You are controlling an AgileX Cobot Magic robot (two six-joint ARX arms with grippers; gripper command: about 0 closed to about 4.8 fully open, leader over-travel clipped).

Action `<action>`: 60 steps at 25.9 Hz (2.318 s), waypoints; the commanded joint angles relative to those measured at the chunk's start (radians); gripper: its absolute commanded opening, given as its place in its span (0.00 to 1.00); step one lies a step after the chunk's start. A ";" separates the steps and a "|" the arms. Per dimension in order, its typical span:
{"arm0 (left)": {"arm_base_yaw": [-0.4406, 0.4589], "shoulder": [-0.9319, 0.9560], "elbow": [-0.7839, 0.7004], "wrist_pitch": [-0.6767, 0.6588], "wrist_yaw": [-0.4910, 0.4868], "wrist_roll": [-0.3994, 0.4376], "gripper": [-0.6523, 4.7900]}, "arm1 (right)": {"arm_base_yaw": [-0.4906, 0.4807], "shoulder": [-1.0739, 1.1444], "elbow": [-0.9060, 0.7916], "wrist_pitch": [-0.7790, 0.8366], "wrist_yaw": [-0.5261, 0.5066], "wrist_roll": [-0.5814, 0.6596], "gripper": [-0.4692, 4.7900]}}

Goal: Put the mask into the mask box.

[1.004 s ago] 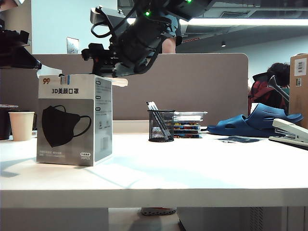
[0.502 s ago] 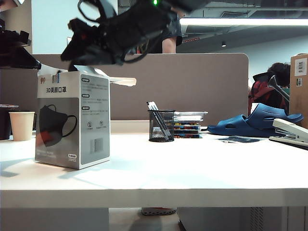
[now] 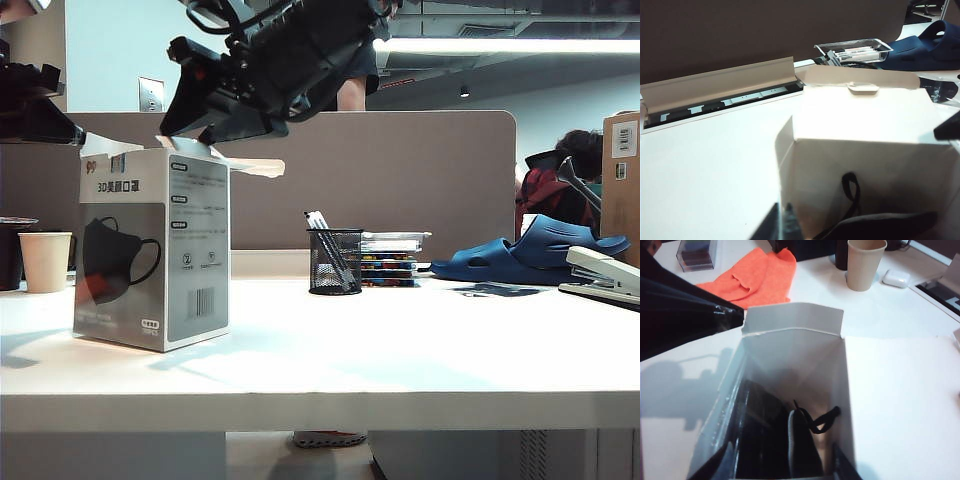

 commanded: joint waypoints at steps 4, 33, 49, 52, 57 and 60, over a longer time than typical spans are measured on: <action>0.000 -0.003 0.004 0.009 0.004 0.003 0.71 | -0.014 -0.090 0.006 0.019 0.134 -0.022 0.42; -0.024 -0.395 0.006 -0.028 0.005 -0.151 0.36 | -0.592 -0.656 0.004 -0.393 0.305 -0.036 0.07; -0.022 -0.770 -0.003 -0.513 -0.160 0.005 0.11 | -0.864 -1.122 -0.331 -0.416 0.117 0.084 0.07; -0.022 -0.894 -0.027 -0.624 -0.158 0.003 0.11 | -0.819 -1.251 -0.498 -0.367 0.103 0.158 0.07; -0.022 -1.017 -0.030 -0.765 -0.199 0.008 0.11 | -0.723 -1.370 -0.620 -0.374 0.110 0.154 0.07; -0.022 -1.135 -0.083 -0.784 -0.232 -0.027 0.11 | -0.715 -1.484 -0.709 -0.373 0.111 0.161 0.07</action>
